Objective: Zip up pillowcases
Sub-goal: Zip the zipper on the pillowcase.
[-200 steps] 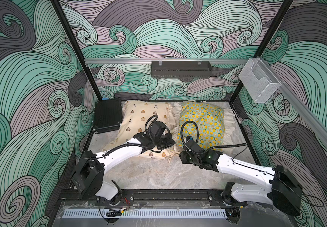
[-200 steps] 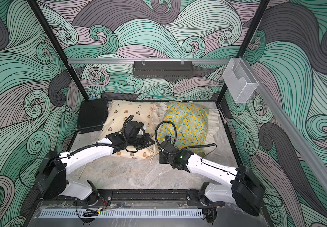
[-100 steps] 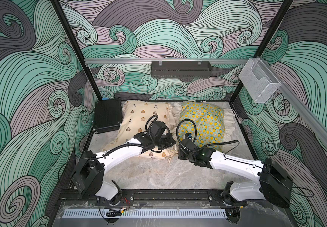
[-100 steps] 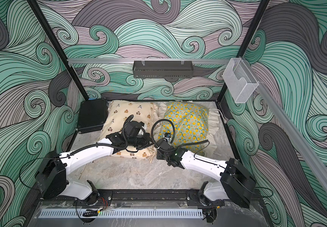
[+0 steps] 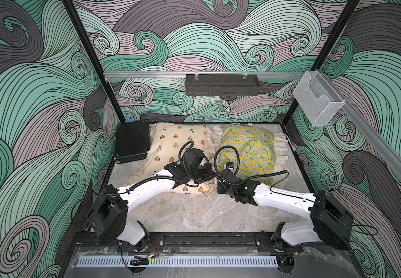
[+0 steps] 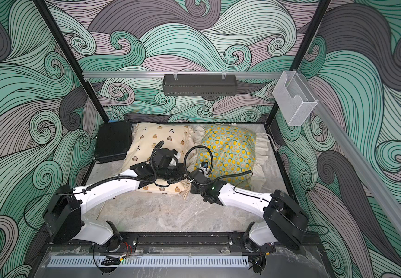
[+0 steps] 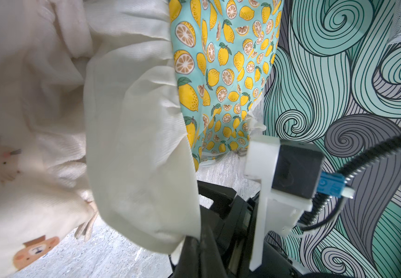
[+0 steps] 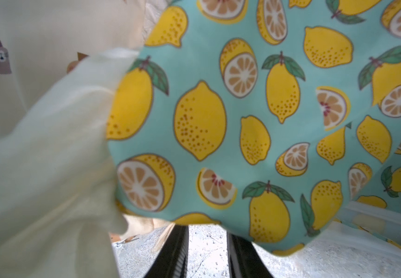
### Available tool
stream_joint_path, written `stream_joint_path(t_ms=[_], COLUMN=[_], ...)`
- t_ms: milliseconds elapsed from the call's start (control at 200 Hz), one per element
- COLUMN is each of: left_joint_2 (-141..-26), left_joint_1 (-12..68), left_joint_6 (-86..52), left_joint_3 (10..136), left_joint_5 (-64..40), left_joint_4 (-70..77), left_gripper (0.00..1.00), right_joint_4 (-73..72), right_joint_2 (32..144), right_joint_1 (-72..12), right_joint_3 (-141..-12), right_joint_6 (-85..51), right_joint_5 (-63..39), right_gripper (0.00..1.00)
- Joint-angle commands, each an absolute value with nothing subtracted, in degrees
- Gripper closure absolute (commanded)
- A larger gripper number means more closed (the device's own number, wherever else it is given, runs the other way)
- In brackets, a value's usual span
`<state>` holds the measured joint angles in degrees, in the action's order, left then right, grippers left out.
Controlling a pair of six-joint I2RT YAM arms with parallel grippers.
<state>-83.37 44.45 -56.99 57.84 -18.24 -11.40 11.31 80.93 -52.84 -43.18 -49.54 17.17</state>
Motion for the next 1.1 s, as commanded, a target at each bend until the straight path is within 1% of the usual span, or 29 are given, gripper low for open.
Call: stream_joint_path(t_ms=[0,235,465,726,941,971,1096], left_joint_2=[-81.91,-81.91,-81.91,-81.91,-81.89,-80.27,-80.05], left_joint_1=[45.09,45.09,45.09,45.15,45.12,45.17,45.14], left_joint_6=[-56.64,-56.69,-56.60,-56.43,-56.56,-56.52,-56.41], left_joint_3=[57.57,57.57,57.65,57.66,57.49,57.53,57.39], left_joint_5=[-18.85,-18.81,-18.72,-18.63,-18.63,-18.49,-17.93], left_joint_4=[-10.41,-10.26,-10.35,-10.48,-10.39,-10.40,-10.41], left_gripper=[1.00,1.00,1.00,1.00,1.00,1.00,1.00], right_joint_4=[10.33,10.04,9.42,8.26,8.00,8.14,8.00], right_joint_2=[81.30,82.25,83.39,83.67,83.07,83.01,82.47], right_joint_1=[-52.23,-51.59,-51.42,-51.37,-51.33,-51.32,-51.28], right_joint_3=[-44.65,-45.09,-45.44,-45.02,-44.56,-44.56,-44.23], right_joint_6=[-49.42,-48.69,-48.03,-46.52,-45.62,-45.44,-44.84], right_joint_5=[19.70,20.52,21.09,21.46,22.09,22.15,21.58], right_gripper=[0.70,0.72,0.77,0.85,0.89,0.90,0.94])
